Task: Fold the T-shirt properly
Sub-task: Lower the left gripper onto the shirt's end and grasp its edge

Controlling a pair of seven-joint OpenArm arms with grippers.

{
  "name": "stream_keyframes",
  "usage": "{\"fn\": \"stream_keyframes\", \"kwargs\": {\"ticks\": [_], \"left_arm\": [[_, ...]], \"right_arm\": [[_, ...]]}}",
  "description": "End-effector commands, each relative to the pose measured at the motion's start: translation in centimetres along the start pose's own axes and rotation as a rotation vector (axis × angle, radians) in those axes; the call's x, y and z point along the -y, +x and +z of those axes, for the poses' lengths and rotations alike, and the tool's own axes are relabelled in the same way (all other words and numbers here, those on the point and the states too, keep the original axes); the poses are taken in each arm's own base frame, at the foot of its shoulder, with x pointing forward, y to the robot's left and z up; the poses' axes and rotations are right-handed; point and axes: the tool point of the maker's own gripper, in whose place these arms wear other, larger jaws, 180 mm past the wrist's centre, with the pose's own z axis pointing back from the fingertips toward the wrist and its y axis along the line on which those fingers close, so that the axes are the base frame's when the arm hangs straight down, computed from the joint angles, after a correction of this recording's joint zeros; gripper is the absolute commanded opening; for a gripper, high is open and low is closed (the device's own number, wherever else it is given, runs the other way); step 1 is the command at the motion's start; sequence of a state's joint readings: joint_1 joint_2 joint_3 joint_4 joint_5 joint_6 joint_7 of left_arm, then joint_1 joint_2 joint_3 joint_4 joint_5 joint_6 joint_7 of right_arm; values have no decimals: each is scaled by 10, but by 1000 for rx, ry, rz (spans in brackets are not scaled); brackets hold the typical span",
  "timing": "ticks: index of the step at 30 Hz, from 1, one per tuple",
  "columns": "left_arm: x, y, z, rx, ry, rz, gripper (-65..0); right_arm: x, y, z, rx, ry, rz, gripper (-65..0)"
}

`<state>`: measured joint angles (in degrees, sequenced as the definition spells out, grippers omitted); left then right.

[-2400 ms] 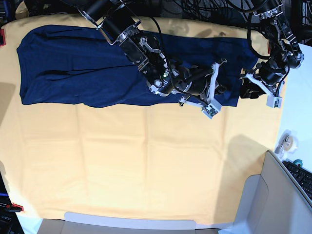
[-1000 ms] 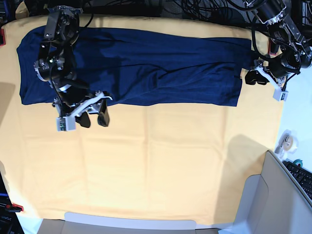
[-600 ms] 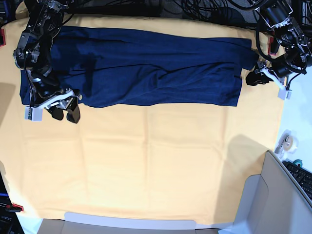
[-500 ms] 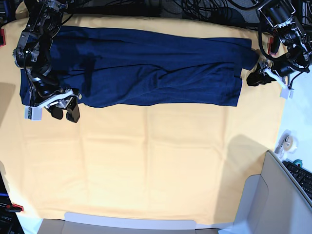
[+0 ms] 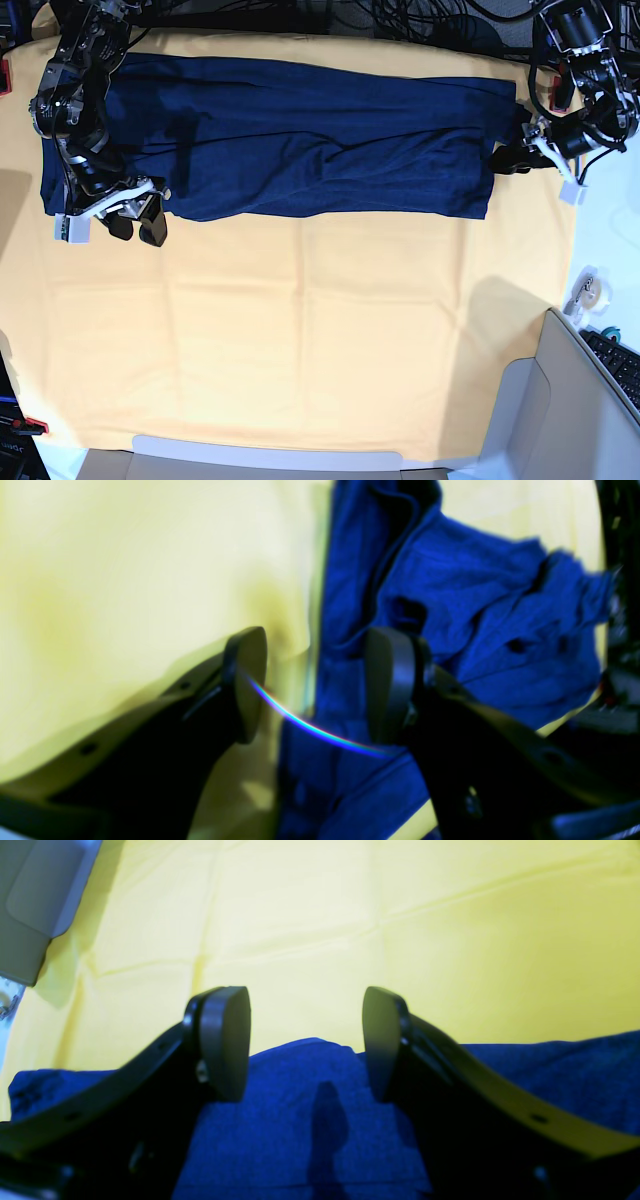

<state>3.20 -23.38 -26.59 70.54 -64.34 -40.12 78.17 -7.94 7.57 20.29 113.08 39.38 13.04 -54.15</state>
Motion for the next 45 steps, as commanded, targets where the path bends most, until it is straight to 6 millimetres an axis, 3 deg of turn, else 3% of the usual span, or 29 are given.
{"fn": "stream_keyframes", "kwargs": {"ticks": [1, 7, 14, 21, 29, 33, 40, 45], "left_arm": [[0, -5, 2, -48, 17, -27, -339], [8, 1, 2, -45, 15, -72, -339], [13, -16, -6, -101, -4, -77, -338], [21, -6, -3, -82, -1, -126, -338], [22, -9, -1, -86, 2, -135, -338], [21, -5, 1, -71, 7, -130, -338], [7, 22, 23, 47, 49, -99, -340], [8, 24, 22, 70, 44, -85, -337]], "right_arm": [[-4, 13, 2, 46, 15, 14, -300], [-1, 10, 0, 35, 11, 5, -300], [-2, 9, 0, 34, 13, 6, -300], [0, 7, -1, 26, 10, -1, -300], [8, -5, -7, -6, 1, -30, -300], [8, -5, -7, -6, 1, -30, -300], [8, -5, -7, -6, 2, -32, -300], [8, -5, -7, -6, 2, -32, -300]]}}
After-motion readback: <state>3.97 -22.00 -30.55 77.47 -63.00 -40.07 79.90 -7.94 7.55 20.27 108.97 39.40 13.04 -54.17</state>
